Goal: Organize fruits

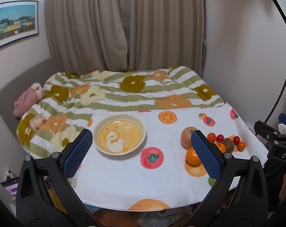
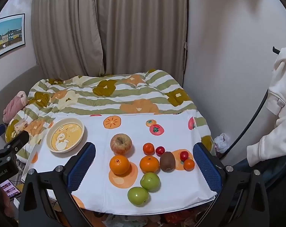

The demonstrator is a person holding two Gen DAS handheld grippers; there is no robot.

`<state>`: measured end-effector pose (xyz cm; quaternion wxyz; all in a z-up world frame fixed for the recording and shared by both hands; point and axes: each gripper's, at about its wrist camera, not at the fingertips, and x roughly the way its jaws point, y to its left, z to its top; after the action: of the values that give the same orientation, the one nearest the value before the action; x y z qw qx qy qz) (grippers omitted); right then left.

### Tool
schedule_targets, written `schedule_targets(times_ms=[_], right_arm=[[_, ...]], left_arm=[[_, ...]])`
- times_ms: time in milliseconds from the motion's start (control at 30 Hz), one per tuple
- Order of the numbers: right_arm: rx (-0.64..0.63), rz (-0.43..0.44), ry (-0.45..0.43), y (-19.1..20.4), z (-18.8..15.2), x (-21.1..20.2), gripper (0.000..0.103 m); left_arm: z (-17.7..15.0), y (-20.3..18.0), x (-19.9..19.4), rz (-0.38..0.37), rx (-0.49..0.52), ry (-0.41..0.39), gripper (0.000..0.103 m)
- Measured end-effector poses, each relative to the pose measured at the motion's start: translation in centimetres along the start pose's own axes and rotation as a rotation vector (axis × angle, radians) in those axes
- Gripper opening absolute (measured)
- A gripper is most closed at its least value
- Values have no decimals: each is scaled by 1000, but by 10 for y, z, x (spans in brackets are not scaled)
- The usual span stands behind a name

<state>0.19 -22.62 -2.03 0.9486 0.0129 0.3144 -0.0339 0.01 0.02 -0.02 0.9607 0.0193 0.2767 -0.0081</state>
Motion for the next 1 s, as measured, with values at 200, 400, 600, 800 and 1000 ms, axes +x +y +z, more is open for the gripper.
schedule_targets(times_ms=[200,400,600,800,1000], right_arm=[[-5,-4,0,0,0,1,103],[-4,2,6,0,-3,4,103],[-10,2,11,4,-2,1,103],[-8,3,12,3,-3,2,103],[-8,2,13,1,-2,2,103]], left_arm=[[0,-6,0,9,5,0,103],[1,-6,-1,15,8,1,103],[0,-3,2,14,4,0,103],[0,-2,4,11,1,0,103],[0,-2,7,8,-5,1,103]])
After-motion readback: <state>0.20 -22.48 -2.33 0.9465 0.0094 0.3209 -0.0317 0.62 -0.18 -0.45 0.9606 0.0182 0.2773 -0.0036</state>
